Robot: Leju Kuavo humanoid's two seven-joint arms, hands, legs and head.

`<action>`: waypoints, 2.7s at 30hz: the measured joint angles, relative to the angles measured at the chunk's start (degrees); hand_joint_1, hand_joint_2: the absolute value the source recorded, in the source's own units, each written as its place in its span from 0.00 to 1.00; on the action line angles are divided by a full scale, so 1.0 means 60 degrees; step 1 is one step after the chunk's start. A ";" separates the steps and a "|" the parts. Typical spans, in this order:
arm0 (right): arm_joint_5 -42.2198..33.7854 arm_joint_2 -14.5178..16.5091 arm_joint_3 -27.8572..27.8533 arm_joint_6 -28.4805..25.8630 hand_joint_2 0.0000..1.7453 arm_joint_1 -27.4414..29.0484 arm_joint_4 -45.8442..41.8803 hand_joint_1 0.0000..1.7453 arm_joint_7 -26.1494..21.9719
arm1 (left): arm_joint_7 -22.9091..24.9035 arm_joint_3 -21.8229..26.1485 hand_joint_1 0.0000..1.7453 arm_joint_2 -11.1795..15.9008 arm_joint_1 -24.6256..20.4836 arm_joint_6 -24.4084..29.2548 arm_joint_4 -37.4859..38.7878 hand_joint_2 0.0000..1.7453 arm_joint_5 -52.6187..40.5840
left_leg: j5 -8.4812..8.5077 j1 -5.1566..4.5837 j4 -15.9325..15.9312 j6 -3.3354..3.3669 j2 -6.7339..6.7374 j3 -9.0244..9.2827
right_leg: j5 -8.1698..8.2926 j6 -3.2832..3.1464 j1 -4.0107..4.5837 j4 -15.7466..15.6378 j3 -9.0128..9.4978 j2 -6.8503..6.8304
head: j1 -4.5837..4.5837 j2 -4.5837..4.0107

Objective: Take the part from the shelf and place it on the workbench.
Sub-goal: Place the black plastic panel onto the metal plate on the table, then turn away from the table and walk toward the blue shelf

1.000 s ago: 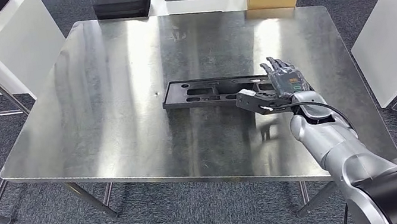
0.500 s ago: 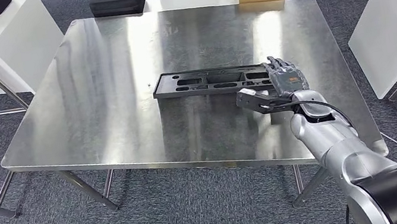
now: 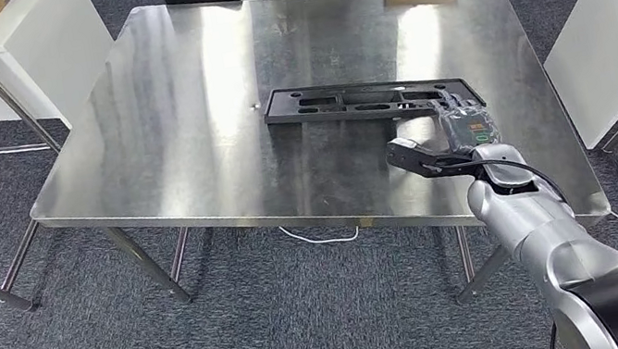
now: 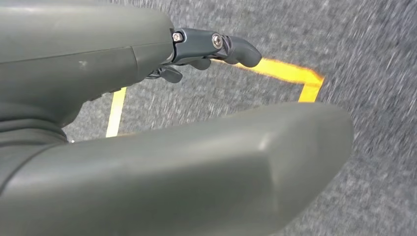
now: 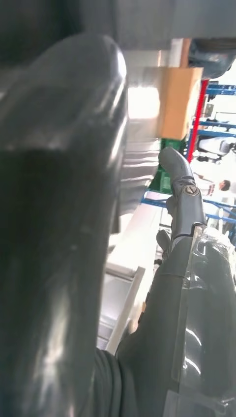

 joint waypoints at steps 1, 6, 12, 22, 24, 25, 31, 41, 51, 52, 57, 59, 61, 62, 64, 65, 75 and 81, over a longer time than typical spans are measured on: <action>0.0003 -0.0010 -0.0005 -0.0004 0.00 -0.0008 -0.0001 0.00 0.0027 | 0.0000 -0.0008 0.00 -0.0009 -0.0004 0.0003 0.0005 0.00 -0.0007 | 0.0085 -0.0025 0.0012 -0.0034 -0.0001 -0.0095 | 0.0082 0.0007 0.0017 -0.0747 0.0551 0.0001 | 0.0004 0.0001; 0.0126 -0.0073 -0.0036 -0.0025 0.00 -0.0030 0.0020 0.00 0.0559 | 0.0024 -0.0034 0.00 -0.0017 -0.0004 0.0086 0.0011 0.00 -0.0087 | 0.0408 -0.0052 0.0057 -0.0258 -0.0024 -0.0305 | 0.0176 -0.0285 0.0074 -0.2084 0.1195 0.0007 | -0.0028 0.0001; 0.0333 -0.0138 -0.0168 -0.0024 0.00 -0.0083 0.0096 0.00 0.1558 | 0.0160 -0.0059 0.00 -0.0026 -0.0005 0.0101 0.0016 0.00 -0.0210 | -0.1721 0.0204 0.2806 -0.0683 -0.0054 -0.1053 | 0.0862 -0.0608 -0.0057 -0.2065 0.0553 -0.0063 | -0.0059 0.0002; 0.0658 -0.0548 -0.0470 -0.0208 0.00 -0.0009 0.0344 0.00 0.2854 | 0.0196 -0.0057 0.00 -0.0042 -0.0067 0.0131 0.0022 0.00 -0.0215 | -0.1054 0.0224 0.0121 -0.0348 -0.0061 0.1160 | 0.1517 0.0023 -0.0091 -0.1938 -0.0218 -0.0108 | -0.0036 0.0001; 0.0698 -0.0715 -0.0597 -0.0413 0.00 0.0147 0.0458 0.00 0.3279 | 0.0206 -0.0057 0.00 -0.0062 -0.0082 0.0146 0.0026 0.00 -0.0222 | -0.0768 0.0206 0.0054 -0.0119 -0.0037 0.0913 | 0.0886 -0.0050 -0.0094 -0.1335 -0.0528 -0.0076 | 0.0009 0.0001; 0.0705 -0.0802 -0.0665 -0.0518 0.00 0.0246 0.0514 0.00 0.3444 | 0.0215 -0.0057 0.00 -0.0068 -0.0080 0.0148 0.0026 0.00 -0.0232 | -0.0645 0.0175 0.0058 -0.0065 -0.0047 0.0754 | 0.0426 -0.0116 -0.0104 -0.0772 -0.0721 -0.0056 | 0.0031 0.0001; 0.0725 -0.1159 -0.1095 -0.0975 0.00 0.1013 0.0831 0.00 0.4403 | 0.0392 -0.0057 0.00 -0.0072 -0.0065 0.0138 0.0029 0.00 -0.0301 | 0.0113 0.0087 0.0095 -0.0076 -0.0051 -0.0210 | 0.0319 0.0199 -0.0057 0.0074 0.0075 -0.0015 | 0.0065 0.0002; 0.0744 -0.1145 -0.1501 -0.1317 0.00 0.1828 0.1127 0.00 0.5061 | 0.0414 -0.0054 0.00 -0.0012 -0.0029 0.0132 0.0029 0.00 -0.0284 | -0.1252 0.0165 0.1854 -0.0600 -0.0048 -0.0994 | 0.0551 -0.0630 -0.0020 -0.2085 0.0927 -0.0079 | -0.0045 0.0001; 0.0598 -0.1170 -0.1780 -0.1291 0.00 0.2160 0.1235 0.00 0.5338 | 0.0401 -0.0056 0.00 -0.0001 -0.0105 0.0121 0.0027 0.00 -0.0351 | -0.1317 0.0102 0.0062 -0.0348 -0.0074 0.1414 | 0.1531 -0.0202 0.0058 -0.2032 -0.0086 -0.0129 | -0.0027 0.0002; 0.0485 -0.1167 -0.1877 -0.1292 0.00 0.2292 0.1255 0.00 0.5362 | 0.0393 -0.0057 0.00 -0.0016 -0.0099 0.0127 0.0029 0.00 -0.0369 | -0.1209 0.0099 0.0018 -0.0272 -0.0057 0.1361 | 0.1537 -0.0153 0.0057 -0.2026 -0.0116 -0.0130 | -0.0032 0.0002; -0.0298 -0.1050 -0.2588 -0.1094 0.75 0.3321 0.1400 0.00 0.5225 | 0.0347 -0.0063 0.00 -0.0059 -0.0072 0.0127 0.0033 0.00 -0.0481 | -0.0582 0.0111 -0.0075 0.0021 -0.0038 0.0725 | -0.0167 -0.0312 0.0029 0.0169 -0.0839 -0.0039 | 0.0065 0.0002; -0.0801 -0.0909 -0.2937 -0.0843 1.00 0.3862 0.1464 0.00 0.4999 | 0.0317 -0.0103 0.00 -0.0077 -0.0057 0.0098 0.0033 0.00 -0.0634 | -0.0369 0.0104 -0.0064 0.0000 -0.0039 0.0438 | -0.0239 -0.0151 0.0011 0.0846 -0.0742 -0.0033 | 0.0068 0.0003; -0.1612 -0.0722 -0.3454 -0.0636 1.00 0.4459 0.1514 0.00 0.4512 | 0.0272 -0.0200 0.00 -0.0110 -0.0043 0.0074 0.0033 0.00 -0.0789 | -0.0166 0.0108 -0.0054 -0.0060 -0.0049 0.0183 | 0.0136 0.0042 0.0004 0.0208 0.0006 -0.0034 | 0.0068 0.0003; -0.1996 -0.0622 -0.3771 -0.0566 1.00 0.4744 0.1530 0.00 0.4211 | 0.0247 -0.0251 0.00 -0.0124 -0.0037 0.0066 0.0033 0.00 -0.0847 | -0.0075 0.0101 -0.0047 -0.0111 -0.0053 0.0075 | 0.0204 0.0062 0.0017 -0.0540 0.0603 -0.0035 | 0.0069 0.0003; -0.2386 -0.0427 -0.4346 -0.0386 1.00 0.5272 0.1556 0.00 0.3829 | 0.0205 -0.0308 0.00 -0.0145 -0.0028 0.0056 0.0033 0.00 -0.0914 | 0.0118 0.0089 -0.0047 -0.0221 -0.0028 -0.0054 | 0.0049 -0.0039 0.0101 -0.1979 0.1539 -0.0020 | 0.0048 0.0003; -0.2440 -0.0341 -0.4572 -0.0192 1.00 0.5523 0.1582 0.00 0.3804 | 0.0193 -0.0330 0.00 -0.0149 -0.0026 0.0048 0.0033 0.00 -0.0954 | 0.0207 0.0090 -0.0058 -0.0269 -0.0013 -0.0086 | -0.0046 -0.0090 0.0150 -0.2361 0.1748 -0.0009 | 0.0036 0.0003; -0.2439 0.0651 -0.5440 0.1368 0.00 0.7664 0.1823 0.00 0.3592 | 0.0512 -0.0770 0.00 -0.0111 -0.0157 -0.0039 0.0032 0.00 -0.1487 | -0.1660 0.0342 0.2862 -0.0746 -0.0048 -0.0478 | 0.0501 -0.0504 -0.0109 -0.2326 0.1018 -0.0138 | -0.0053 0.0002; -0.2833 0.1072 -0.5915 0.1751 0.00 0.7846 0.1868 0.00 0.3494 | 0.0814 -0.0909 0.00 -0.0084 -0.0312 0.0100 0.0029 0.00 -0.1541 | -0.1326 0.0431 0.0274 -0.0789 -0.0409 0.1326 | 0.0747 -0.0113 -0.0091 -0.1995 0.0498 0.0155 | -0.0030 0.0002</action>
